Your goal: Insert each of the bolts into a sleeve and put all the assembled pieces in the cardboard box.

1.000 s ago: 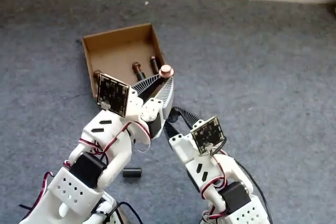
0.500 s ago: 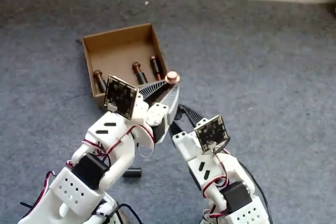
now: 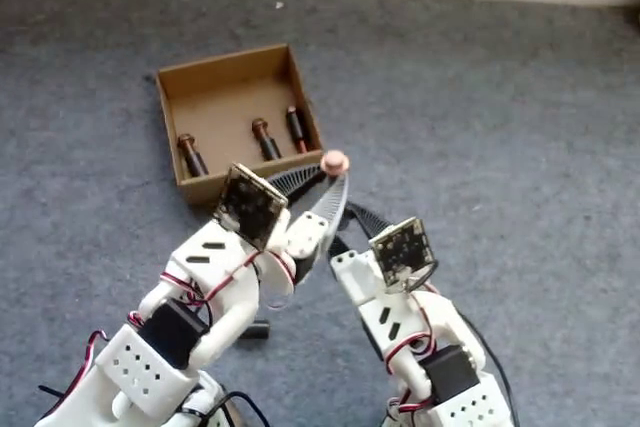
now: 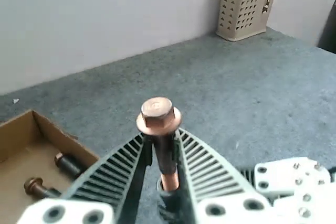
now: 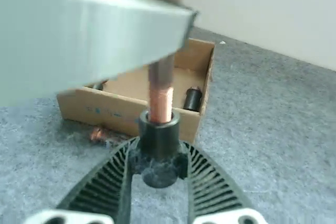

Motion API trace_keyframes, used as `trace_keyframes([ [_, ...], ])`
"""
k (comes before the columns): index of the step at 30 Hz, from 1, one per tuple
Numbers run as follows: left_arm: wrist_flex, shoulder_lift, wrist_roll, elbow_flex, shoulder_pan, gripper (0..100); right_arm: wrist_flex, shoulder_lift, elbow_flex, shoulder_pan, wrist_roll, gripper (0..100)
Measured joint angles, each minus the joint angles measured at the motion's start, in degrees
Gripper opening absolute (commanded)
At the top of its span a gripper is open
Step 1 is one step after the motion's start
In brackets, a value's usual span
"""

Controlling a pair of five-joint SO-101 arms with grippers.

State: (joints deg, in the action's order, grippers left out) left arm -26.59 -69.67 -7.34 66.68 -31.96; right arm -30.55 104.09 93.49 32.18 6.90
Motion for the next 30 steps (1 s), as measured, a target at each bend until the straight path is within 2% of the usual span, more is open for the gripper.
trace_keyframes([
  [6, -6.6, 0.9, 1.1, 0.4, 0.4, 15, 0.1, 0.1, -0.2, -3.5, 0.0, 0.6],
  [15, -14.7, 0.9, 1.9, -2.0, 0.5, 16, 0.1, 0.1, -0.2, -4.0, 0.0, 0.6],
  [22, -22.3, 0.9, 11.3, -7.3, 0.6, 5, 0.1, 0.1, -0.2, -6.0, 0.0, 0.6],
  [26, -27.3, 0.9, 15.0, -8.8, 4.8, 2, 0.1, 0.1, 0.6, -7.4, 0.0, 0.6],
  [30, -30.2, 0.9, 16.1, -8.8, 12.2, 1, 0.2, 0.3, 1.6, -7.6, 0.0, 0.6],
])
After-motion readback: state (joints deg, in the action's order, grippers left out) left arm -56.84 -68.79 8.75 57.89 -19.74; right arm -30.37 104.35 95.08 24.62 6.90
